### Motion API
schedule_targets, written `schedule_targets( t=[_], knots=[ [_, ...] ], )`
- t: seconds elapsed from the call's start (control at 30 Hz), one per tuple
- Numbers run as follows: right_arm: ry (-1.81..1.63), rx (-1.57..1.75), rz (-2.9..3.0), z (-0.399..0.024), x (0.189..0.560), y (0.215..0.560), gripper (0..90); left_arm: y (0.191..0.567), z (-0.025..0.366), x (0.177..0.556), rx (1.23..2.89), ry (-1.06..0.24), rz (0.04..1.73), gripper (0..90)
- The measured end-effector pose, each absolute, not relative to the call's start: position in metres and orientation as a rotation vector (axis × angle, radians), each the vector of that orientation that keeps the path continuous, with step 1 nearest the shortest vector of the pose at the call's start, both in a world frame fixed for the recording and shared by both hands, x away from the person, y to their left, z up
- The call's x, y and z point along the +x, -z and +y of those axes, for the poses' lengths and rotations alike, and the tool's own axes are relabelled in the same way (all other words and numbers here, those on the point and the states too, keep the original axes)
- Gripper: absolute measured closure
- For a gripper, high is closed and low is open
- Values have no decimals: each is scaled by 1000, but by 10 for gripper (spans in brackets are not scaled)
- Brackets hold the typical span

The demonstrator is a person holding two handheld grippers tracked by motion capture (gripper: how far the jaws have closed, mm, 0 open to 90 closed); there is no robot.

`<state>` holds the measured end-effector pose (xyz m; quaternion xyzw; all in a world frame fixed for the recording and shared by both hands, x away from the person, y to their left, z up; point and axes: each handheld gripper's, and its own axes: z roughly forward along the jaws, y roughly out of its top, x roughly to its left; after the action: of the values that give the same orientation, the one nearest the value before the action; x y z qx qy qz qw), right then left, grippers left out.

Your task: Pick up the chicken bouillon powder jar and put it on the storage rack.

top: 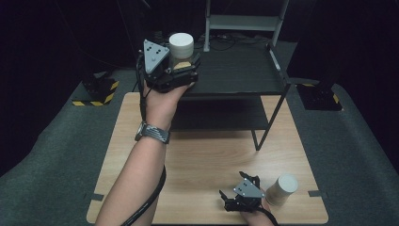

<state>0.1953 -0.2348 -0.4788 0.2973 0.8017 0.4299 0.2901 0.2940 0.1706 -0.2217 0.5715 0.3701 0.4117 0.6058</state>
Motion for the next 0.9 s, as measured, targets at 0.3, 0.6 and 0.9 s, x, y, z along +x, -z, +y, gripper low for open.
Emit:
schedule_targets(
  t=[0.3,0.6,0.9],
  knots=[
    [-1144,788,2148,-235,196,478,6,225,180,274,1320,-944,857,3],
    [-1130,775,2148,-232,195,478,6,227,189,255,1338,-939,847,4],
    [-1127,768,2148,-232,194,478,6,244,196,235,1351,-923,833,4]
  ],
)
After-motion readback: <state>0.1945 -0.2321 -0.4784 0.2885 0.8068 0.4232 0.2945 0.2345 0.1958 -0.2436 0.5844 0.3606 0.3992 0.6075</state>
